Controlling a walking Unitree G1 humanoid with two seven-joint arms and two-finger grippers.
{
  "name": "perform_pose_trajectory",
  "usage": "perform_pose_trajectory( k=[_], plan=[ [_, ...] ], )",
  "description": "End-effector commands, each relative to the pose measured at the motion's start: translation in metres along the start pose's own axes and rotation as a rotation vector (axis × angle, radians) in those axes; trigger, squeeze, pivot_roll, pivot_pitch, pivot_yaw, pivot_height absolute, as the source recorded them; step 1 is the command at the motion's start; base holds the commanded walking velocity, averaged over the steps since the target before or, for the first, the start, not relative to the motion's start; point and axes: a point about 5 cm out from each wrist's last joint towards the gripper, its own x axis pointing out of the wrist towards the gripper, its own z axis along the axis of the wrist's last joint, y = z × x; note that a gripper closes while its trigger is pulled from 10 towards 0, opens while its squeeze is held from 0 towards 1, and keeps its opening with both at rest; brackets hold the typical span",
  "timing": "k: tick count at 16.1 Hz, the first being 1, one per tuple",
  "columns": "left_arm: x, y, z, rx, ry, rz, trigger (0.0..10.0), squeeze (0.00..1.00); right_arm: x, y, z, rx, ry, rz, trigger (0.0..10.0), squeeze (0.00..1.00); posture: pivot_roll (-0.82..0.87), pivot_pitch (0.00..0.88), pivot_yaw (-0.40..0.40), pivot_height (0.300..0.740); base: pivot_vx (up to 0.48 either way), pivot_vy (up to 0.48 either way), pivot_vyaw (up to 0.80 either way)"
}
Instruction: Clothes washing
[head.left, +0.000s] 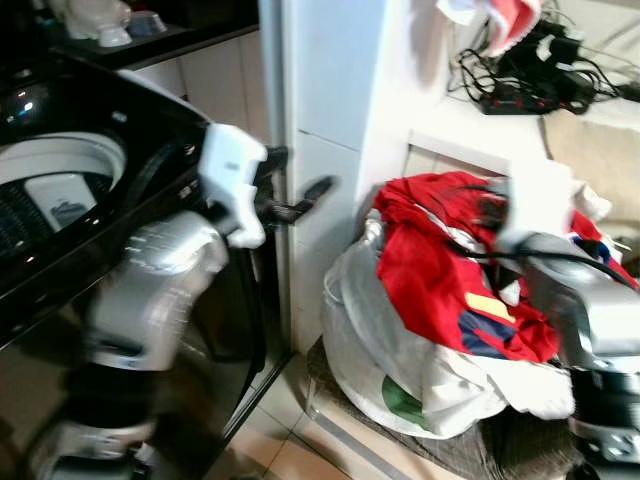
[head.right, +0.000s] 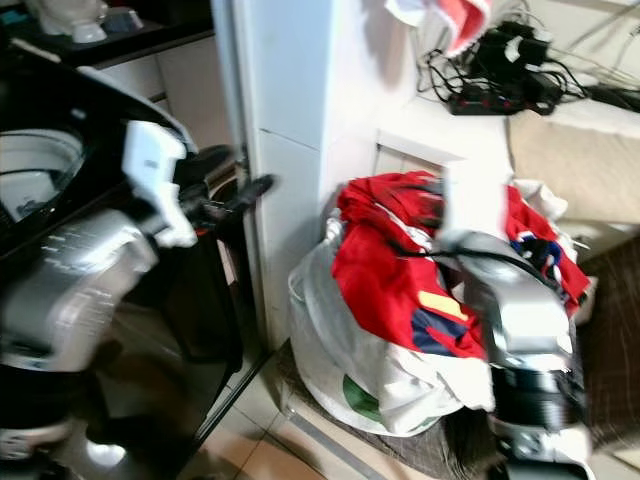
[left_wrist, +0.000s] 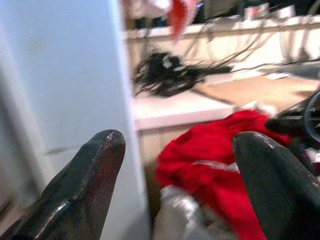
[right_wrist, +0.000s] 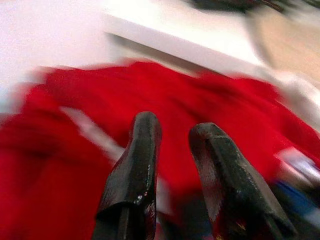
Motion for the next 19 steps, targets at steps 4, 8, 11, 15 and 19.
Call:
perform_pose_trajectory(
  k=[4, 8, 11, 15, 19],
  plan=[
    [-0.008, 0.002, -0.036, -0.046, 0.079, 0.178, 10.0, 0.00, -0.015, 0.009, 0.010, 0.031, -0.145, 0.064, 10.0, 1.00, -0.07, 0.000, 0.043, 0.740, 0.000, 0.000, 0.00],
    [-0.017, -0.004, -0.052, -0.123, 0.116, 0.257, 10.0, 0.00, -0.034, 0.040, 0.007, 0.056, -0.175, 0.216, 10.0, 0.00, -0.07, 0.000, 0.016, 0.740, 0.000, 0.000, 0.00],
    [-0.018, -0.014, -0.056, -0.147, 0.124, 0.256, 10.0, 0.00, -0.036, 0.057, -0.001, 0.022, -0.147, 0.278, 10.0, 0.00, -0.06, 0.000, -0.006, 0.740, -0.350, 0.000, 0.00],
    [-0.019, -0.012, -0.056, -0.152, 0.135, 0.287, 10.0, 0.00, -0.038, 0.063, 0.003, -0.013, -0.184, 0.299, 10.0, 0.00, -0.06, 0.000, -0.008, 0.740, -0.073, 0.000, 0.00],
    [-0.017, -0.008, -0.050, -0.071, 0.113, 0.297, 10.0, 0.00, -0.037, 0.061, -0.003, -0.081, -0.175, 0.269, 10.0, 0.00, -0.06, 0.000, -0.008, 0.740, 0.000, 0.000, 0.00]
  ],
)
